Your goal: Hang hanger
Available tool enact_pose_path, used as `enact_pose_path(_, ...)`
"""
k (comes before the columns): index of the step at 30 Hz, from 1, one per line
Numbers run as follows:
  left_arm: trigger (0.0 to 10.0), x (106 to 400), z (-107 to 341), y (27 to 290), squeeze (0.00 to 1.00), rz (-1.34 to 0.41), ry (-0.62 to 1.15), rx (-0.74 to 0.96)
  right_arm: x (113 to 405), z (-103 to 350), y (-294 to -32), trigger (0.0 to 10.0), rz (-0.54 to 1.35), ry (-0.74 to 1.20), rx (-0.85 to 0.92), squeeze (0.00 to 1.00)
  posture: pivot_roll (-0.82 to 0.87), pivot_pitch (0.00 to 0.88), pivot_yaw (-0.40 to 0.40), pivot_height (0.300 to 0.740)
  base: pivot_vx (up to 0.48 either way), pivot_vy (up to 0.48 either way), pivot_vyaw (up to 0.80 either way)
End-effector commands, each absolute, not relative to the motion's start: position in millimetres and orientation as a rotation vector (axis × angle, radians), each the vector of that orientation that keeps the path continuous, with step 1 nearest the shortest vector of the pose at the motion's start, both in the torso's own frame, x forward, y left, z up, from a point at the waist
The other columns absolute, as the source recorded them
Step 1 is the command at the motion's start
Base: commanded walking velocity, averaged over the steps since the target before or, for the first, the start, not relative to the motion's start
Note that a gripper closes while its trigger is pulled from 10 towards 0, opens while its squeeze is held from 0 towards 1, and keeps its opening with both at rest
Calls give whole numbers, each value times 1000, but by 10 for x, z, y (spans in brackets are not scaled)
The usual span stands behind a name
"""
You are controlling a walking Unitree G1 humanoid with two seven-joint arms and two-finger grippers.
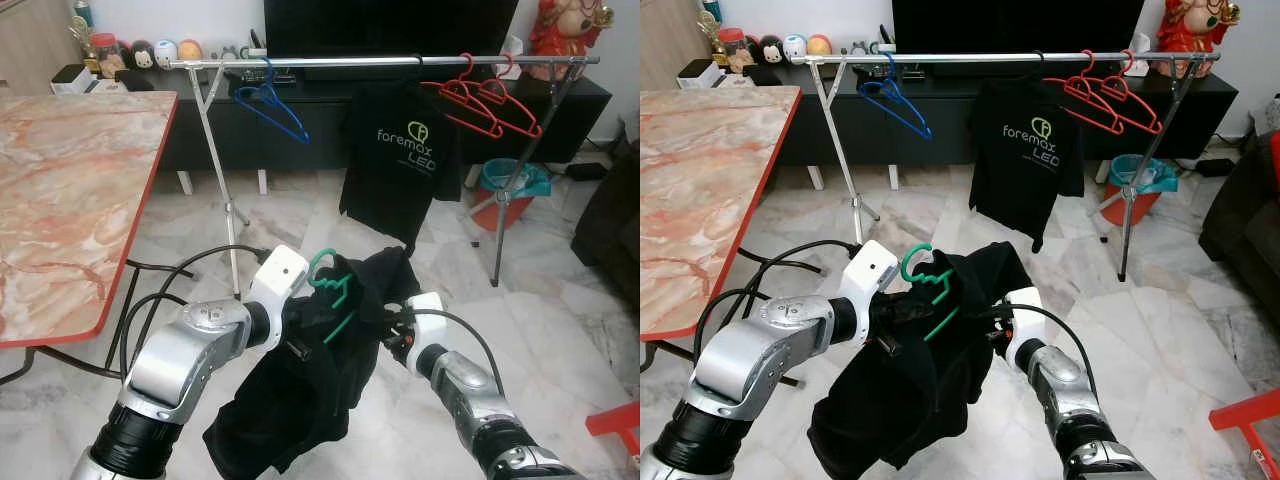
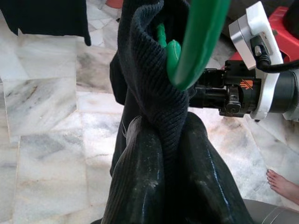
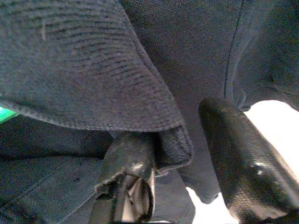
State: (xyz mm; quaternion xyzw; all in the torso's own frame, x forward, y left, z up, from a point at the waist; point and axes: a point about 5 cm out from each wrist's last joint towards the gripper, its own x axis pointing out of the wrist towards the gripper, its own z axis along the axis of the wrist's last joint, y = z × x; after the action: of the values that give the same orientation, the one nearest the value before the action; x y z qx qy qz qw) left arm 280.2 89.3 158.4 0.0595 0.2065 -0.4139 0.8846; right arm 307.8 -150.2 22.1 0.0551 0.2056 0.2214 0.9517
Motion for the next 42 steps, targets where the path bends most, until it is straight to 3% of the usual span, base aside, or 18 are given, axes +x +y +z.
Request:
enact_pose_path(1,10000,2767,1699,844,0,-903,380,132,3114,254,-1518,0,437,403,113,0,100,0,-38,740,0,0,0)
enact_pose_path(11,10000,2677,1528,1047,0,-968,443,344,3116,243,-1579,0,418,419,69,0,101,0,-39,740,0,0,0)
enact_pose_path(18,10000,2543,1342,1533,0,-1054,589,691,3134,258,-1620,0,425,427,24,0,108,0,-45,740,0,0,0)
enact_pose_path(24,10000,2489,1383,1643,0,-1125,564,705,3145,268,-1642,0,430,434,9,0,109,0,-51,740,0,0,0)
enact_pose_path(28,10000,2668,1501,1741,0,-1001,459,686,3127,253,-1635,0,464,447,-2,0,111,0,-56,740,0,0,0)
enact_pose_path(30,10000,2580,1558,1753,0,-1112,445,683,3123,237,-1658,0,438,459,-10,0,109,0,-58,740,0,0,0)
enact_pose_path(34,10000,2286,1512,1842,0,-1314,572,716,3121,233,-1713,0,417,465,-13,0,115,0,-61,740,0,0,0)
enact_pose_path(37,10000,2210,1493,1859,0,-1362,604,722,3128,241,-1715,0,420,463,-14,0,115,0,-61,740,0,0,0)
enact_pose_path(42,10000,2179,1335,1911,0,-1346,699,899,3176,290,-1689,0,423,450,-17,0,118,0,-65,740,0,0,0)
